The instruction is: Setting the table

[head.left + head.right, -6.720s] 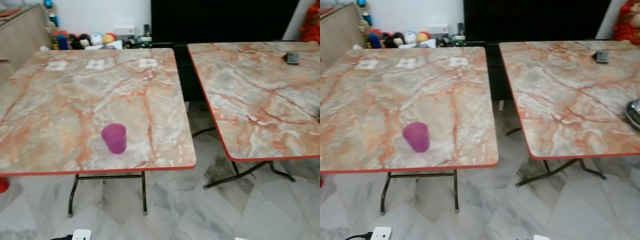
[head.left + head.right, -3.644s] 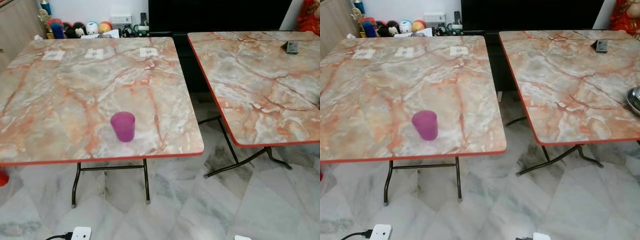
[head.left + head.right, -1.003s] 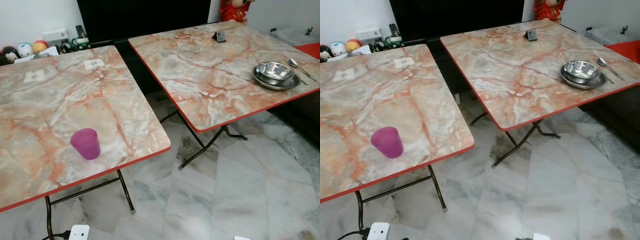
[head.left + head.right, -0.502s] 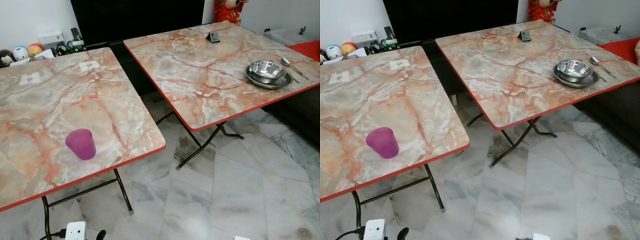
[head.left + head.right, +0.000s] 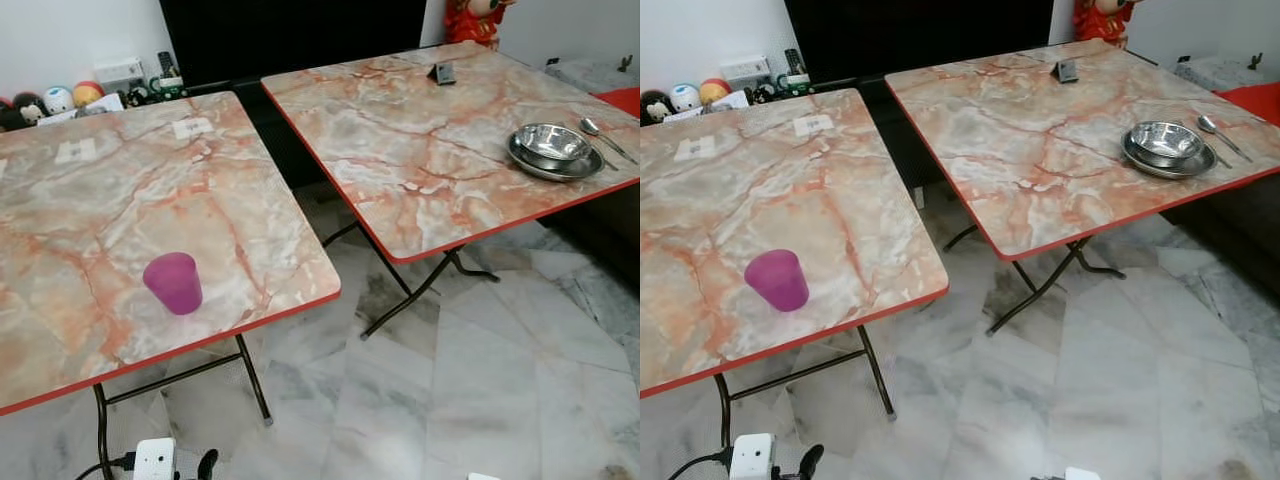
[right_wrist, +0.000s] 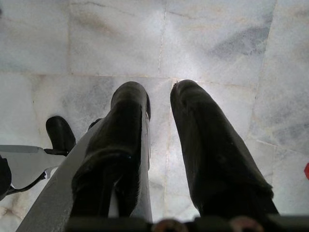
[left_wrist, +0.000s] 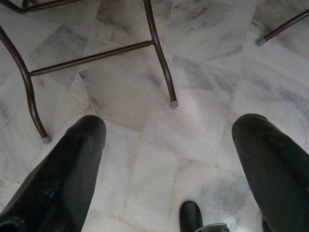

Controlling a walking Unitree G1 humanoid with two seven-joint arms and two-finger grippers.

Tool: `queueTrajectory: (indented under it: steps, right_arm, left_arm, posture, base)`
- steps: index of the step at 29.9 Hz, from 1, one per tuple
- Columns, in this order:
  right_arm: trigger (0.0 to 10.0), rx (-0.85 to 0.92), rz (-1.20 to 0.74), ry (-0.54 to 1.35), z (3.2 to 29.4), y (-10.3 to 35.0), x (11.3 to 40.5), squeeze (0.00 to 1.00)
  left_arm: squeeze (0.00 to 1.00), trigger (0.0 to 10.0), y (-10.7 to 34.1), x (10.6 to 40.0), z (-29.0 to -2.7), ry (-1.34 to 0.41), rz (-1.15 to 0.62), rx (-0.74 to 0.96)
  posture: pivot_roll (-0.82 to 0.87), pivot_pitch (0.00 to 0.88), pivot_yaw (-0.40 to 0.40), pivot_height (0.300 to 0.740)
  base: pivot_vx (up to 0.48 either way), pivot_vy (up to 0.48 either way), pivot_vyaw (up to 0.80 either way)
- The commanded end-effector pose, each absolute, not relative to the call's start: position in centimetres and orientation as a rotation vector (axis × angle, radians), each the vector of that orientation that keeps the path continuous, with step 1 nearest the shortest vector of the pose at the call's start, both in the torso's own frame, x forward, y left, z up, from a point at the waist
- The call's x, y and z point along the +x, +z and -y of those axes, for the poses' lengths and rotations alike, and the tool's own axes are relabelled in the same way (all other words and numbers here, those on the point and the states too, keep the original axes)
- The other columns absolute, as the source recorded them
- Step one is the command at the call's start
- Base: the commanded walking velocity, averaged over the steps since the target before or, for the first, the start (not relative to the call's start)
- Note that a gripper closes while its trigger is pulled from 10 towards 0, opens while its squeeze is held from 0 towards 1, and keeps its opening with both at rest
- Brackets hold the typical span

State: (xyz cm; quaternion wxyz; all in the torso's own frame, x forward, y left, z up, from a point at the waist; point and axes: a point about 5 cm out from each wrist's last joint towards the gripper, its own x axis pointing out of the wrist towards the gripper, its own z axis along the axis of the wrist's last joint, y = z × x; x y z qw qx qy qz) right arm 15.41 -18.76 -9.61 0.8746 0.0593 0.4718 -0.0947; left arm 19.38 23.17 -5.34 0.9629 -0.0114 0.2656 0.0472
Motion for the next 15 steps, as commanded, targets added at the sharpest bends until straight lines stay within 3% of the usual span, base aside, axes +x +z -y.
queueTrajectory:
  steps: [1,15]
  right_arm:
    - [10.0,0.120,-0.996,-0.198,18.7,-9.8,15.1,0.00]
    - [10.0,0.127,-0.980,-0.217,18.7,-9.5,15.8,0.00]
  left_arm:
    - [0.00,10.0,-5.8,18.7,-23.6,0.104,-0.582,-0.009]
    - [0.00,10.0,-5.0,19.5,-24.6,0.121,-0.571,0.184]
  posture:
    - [0.04,0.096,0.037,0.740]
    - [0.02,0.043,0.063,0.740]
  base:
    - [0.000,0.000,0.00]
    - [0.000,0.000,0.00]
